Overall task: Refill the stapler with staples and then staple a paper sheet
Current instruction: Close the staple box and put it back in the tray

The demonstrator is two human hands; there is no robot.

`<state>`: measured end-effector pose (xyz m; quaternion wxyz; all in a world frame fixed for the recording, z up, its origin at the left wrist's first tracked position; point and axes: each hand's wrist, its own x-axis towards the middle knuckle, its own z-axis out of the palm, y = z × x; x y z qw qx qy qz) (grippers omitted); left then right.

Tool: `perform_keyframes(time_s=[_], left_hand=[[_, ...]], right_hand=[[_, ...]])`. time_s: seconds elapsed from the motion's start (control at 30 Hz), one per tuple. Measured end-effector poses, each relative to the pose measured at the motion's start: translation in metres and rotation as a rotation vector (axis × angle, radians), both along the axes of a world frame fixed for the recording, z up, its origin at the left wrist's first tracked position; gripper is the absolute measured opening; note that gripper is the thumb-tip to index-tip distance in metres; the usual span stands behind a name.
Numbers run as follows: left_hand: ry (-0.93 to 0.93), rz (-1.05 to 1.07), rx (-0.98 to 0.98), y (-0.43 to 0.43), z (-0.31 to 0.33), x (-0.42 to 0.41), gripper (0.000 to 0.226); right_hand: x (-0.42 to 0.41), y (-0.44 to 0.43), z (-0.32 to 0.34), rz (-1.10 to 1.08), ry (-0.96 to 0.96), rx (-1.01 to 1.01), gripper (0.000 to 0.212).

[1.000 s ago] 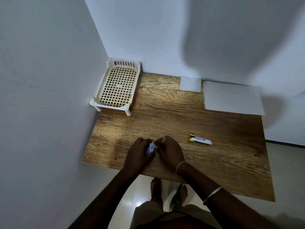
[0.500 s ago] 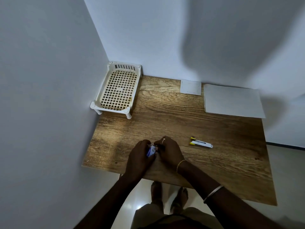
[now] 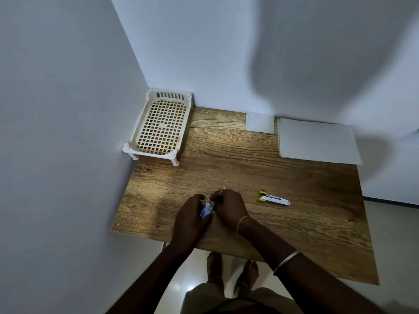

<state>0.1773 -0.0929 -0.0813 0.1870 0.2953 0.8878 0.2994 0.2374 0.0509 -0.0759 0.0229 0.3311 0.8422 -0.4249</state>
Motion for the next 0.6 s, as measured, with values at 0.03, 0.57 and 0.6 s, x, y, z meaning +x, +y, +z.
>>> perform_keyframes(time_s=[0.03, 0.57, 0.6], left_hand=[[0.0, -0.001, 0.001, 0.0, 0.0, 0.0, 0.055], [0.003, -0.006, -0.009, 0.003, 0.003, 0.001, 0.054], [0.003, -0.004, -0.009, 0.003, 0.004, 0.002, 0.055]], right_hand=[[-0.001, 0.001, 0.0, -0.007, -0.008, -0.011, 0.018], [-0.013, 0.007, 0.004, -0.013, -0.11, -0.07, 0.01], [-0.014, 0.007, 0.005, -0.009, -0.124, -0.069, 0.01]])
